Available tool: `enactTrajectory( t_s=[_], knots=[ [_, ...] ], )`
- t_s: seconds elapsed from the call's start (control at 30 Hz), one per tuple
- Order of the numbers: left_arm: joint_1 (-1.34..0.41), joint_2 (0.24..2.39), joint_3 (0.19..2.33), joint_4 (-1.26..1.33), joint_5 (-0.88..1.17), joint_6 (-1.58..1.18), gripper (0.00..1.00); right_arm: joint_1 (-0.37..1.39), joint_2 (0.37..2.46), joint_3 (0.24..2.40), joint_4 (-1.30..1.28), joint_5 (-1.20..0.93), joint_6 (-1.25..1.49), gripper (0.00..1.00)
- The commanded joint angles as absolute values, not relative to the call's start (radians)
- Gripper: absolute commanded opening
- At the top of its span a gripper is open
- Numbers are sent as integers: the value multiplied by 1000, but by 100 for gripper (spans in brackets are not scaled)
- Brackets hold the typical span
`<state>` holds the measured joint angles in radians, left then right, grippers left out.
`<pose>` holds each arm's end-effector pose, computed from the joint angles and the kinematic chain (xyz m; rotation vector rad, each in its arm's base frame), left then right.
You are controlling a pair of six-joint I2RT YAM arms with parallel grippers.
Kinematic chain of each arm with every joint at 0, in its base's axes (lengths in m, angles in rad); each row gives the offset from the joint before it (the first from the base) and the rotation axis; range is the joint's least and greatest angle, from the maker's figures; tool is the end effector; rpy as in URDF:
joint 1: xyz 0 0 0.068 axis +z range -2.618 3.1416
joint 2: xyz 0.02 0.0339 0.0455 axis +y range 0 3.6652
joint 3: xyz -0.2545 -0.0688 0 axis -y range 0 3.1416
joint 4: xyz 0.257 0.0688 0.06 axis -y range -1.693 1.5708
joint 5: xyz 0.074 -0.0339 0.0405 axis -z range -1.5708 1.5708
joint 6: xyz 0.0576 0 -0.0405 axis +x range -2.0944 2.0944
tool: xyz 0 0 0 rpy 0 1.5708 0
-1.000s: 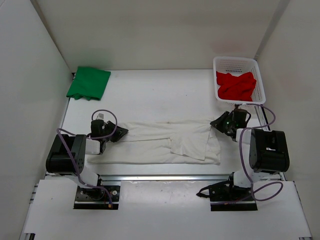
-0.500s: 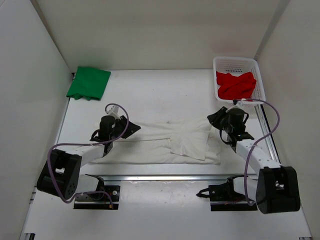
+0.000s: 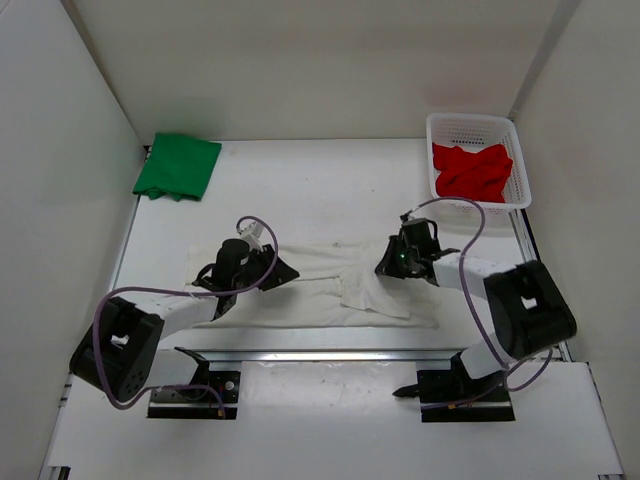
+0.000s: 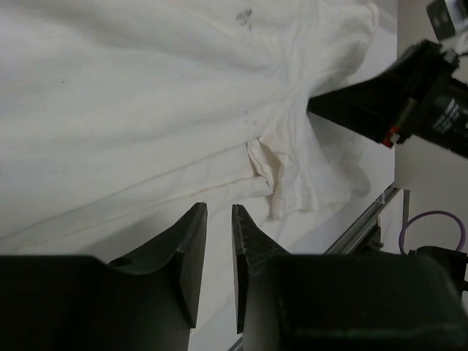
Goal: Fold and stack the t-shirts
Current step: Rotate the tshirt 90 degrees
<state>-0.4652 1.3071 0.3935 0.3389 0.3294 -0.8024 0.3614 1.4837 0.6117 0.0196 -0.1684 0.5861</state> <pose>0.2294 -0.1360 0.1225 -0.1816 2.3091 -1.0518 0.2727 0.1134 0.1104 0.2021 2.4997 0.6177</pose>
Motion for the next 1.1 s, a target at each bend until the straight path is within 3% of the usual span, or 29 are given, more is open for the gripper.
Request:
enactTrajectory(
  t_s=[0.0, 0.2, 0.3, 0.37, 0.4, 0.43, 0.47, 0.5, 0.6, 0.67, 0.8, 0.83, 0.93, 1.07],
  knots=[
    [-454, 1215, 408, 299, 348, -759, 32, 359, 1657, 785, 22, -190, 536, 0],
    [-384, 1144, 428, 227, 388, -739, 33, 311, 2096, 1332, -165, -250, 495, 0],
    [-370, 1117, 423, 189, 391, -735, 33, 321, 2406, 1933, -427, -274, 459, 0],
    [-370, 1103, 407, 160, 384, -726, 35, 324, 2761, 2708, -665, -349, 463, 3],
    [-370, 1092, 407, 147, 376, -718, 34, 318, 2785, 2683, -575, -412, 501, 4],
    [-365, 1082, 402, 132, 370, -715, 35, 296, 2649, 2546, -323, -539, 597, 5],
    [-368, 1083, 399, 114, 364, -719, 36, 290, 2531, 2360, -251, -543, 659, 6],
    [-364, 1078, 391, 109, 361, -721, 35, 298, 2461, 2326, -204, -517, 619, 9],
    [-371, 1059, 371, 107, 336, -725, 37, 336, 2386, 2512, -439, -494, 473, 31],
    [-367, 1048, 368, 118, 330, -735, 36, 353, 2366, 2616, -587, -459, 402, 35],
    [-354, 1049, 376, 123, 340, -727, 38, 441, 2370, 2794, -973, -292, 287, 25],
    [-336, 1040, 373, 121, 351, -732, 38, 468, 2382, 2795, -1071, -226, 272, 16],
    [-302, 1005, 380, 111, 370, -726, 38, 609, 2361, 2736, -1195, -74, 247, 3],
    [-252, 947, 376, 81, 397, -710, 38, 704, 2271, 2651, -1184, 73, 239, 4]
  ],
)
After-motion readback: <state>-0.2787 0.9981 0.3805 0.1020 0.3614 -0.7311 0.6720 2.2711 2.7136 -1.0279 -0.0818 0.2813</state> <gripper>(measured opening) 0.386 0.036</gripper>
